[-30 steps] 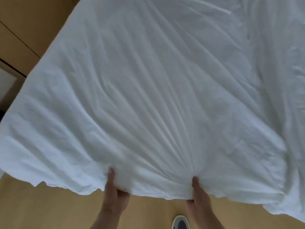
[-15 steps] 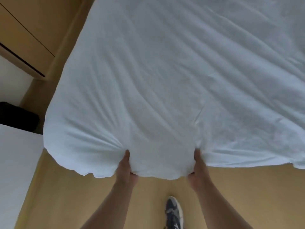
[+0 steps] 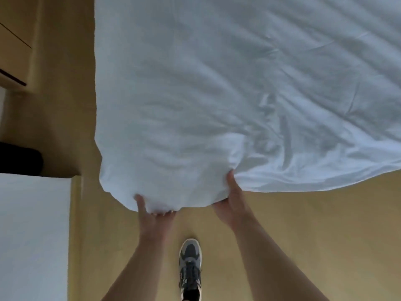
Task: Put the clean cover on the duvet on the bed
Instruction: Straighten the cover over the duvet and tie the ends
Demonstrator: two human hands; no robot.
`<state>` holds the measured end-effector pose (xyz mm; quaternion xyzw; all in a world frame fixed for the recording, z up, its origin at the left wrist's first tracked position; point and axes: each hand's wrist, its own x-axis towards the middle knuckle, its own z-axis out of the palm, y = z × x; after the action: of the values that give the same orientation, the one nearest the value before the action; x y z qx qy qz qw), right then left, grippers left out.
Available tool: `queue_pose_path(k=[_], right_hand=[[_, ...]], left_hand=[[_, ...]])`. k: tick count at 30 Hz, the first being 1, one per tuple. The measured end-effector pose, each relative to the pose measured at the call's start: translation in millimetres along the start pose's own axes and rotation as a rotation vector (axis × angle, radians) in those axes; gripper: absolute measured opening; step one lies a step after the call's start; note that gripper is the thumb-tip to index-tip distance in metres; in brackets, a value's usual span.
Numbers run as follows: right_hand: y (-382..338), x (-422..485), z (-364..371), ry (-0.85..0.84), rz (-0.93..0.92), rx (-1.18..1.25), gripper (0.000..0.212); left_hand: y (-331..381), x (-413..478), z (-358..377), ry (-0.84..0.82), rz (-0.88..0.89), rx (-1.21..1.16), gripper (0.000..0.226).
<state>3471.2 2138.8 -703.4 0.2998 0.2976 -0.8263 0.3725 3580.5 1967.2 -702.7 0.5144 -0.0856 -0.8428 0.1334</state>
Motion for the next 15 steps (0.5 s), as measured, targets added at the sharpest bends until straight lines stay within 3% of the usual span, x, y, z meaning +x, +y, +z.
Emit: queue_pose_path(k=[2, 5, 7, 10, 12, 15], right_hand=[[40.1, 9.3, 31.9, 0.034, 0.029, -0.101, 0.075], [88.2, 26.9, 70.4, 0.129, 0.084, -0.14, 0.073], [112.4, 42.9, 82.9, 0.22, 0.052, -0.072, 0.057], [139.3, 55.5, 80.8, 0.427, -0.054, -0.013, 0.037], [151.3, 53.4, 78.5, 0.54, -0.084, -0.025, 0.036], [160.8, 48.8, 88.9, 0.677, -0.093, -0.092, 0.039]], left_hand=[[67.3, 17.6, 2.6, -0.075, 0.065, 0.017, 0.078], [131.3, 40.6, 1.9, -0.111, 0.087, 0.295, 0.029], [162.6, 56.0, 9.5, -0.195, 0.123, 0.52, 0.034], [194.9, 63.6, 42.4, -0.396, 0.11, 0.833, 0.077], [193.7, 63.3, 59.5, -0.402, 0.126, 0.978, 0.076], [176.8, 63.3, 57.2, -0.223, 0.313, 1.069, 0.055]])
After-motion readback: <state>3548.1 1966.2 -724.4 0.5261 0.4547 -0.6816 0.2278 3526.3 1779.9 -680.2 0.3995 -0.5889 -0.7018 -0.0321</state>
